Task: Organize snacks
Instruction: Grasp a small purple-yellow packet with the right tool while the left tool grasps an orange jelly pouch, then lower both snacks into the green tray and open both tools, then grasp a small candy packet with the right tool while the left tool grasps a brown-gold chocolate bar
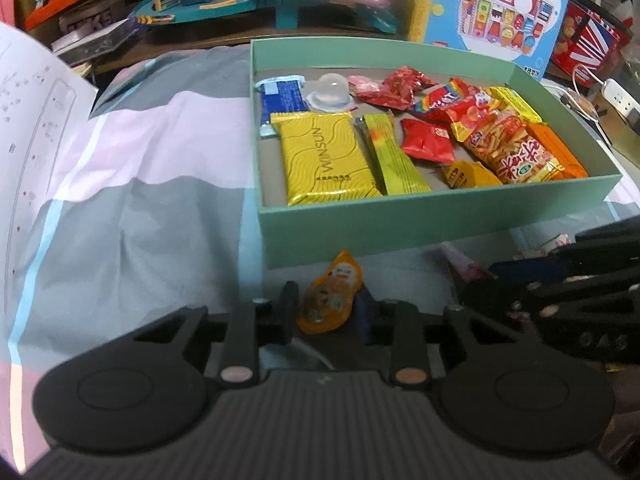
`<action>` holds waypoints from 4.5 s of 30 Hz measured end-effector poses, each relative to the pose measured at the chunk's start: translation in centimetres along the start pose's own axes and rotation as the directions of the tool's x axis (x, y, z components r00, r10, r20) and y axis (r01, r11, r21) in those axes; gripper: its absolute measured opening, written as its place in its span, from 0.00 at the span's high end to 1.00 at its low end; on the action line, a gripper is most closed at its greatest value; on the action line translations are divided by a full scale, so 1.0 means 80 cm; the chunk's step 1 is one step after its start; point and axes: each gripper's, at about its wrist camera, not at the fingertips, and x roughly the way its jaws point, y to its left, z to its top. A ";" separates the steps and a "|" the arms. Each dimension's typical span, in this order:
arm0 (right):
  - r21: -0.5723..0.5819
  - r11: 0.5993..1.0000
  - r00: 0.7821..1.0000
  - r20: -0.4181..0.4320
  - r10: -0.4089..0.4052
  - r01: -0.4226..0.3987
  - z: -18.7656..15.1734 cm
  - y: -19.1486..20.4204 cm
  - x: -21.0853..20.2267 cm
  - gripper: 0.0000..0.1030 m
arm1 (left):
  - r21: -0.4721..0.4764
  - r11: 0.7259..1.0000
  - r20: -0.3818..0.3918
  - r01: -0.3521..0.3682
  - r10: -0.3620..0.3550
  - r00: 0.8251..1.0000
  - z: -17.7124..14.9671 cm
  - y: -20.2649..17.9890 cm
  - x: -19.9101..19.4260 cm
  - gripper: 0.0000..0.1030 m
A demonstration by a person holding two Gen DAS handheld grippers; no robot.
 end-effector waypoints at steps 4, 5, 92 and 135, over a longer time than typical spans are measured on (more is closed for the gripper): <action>0.068 0.997 0.999 0.007 0.039 -0.040 -0.003 -0.012 -0.013 0.88 | -0.050 0.999 0.005 0.001 -0.001 1.000 -0.005 0.007 -0.015 0.73; 0.089 0.995 0.999 0.010 0.052 -0.053 -0.004 -0.016 -0.017 0.89 | -0.056 0.998 0.009 0.007 -0.006 1.000 -0.005 0.009 -0.020 0.73; 0.424 0.903 0.991 0.073 -0.108 0.067 -0.084 -0.126 -0.124 0.26 | -0.012 0.998 -0.079 0.066 -0.067 0.995 -0.033 -0.105 -0.021 0.00; 0.268 0.963 0.971 0.235 -0.038 -0.028 0.017 -0.083 -0.146 0.80 | -0.011 0.993 0.176 0.114 -0.110 0.978 0.070 -0.090 -0.086 0.65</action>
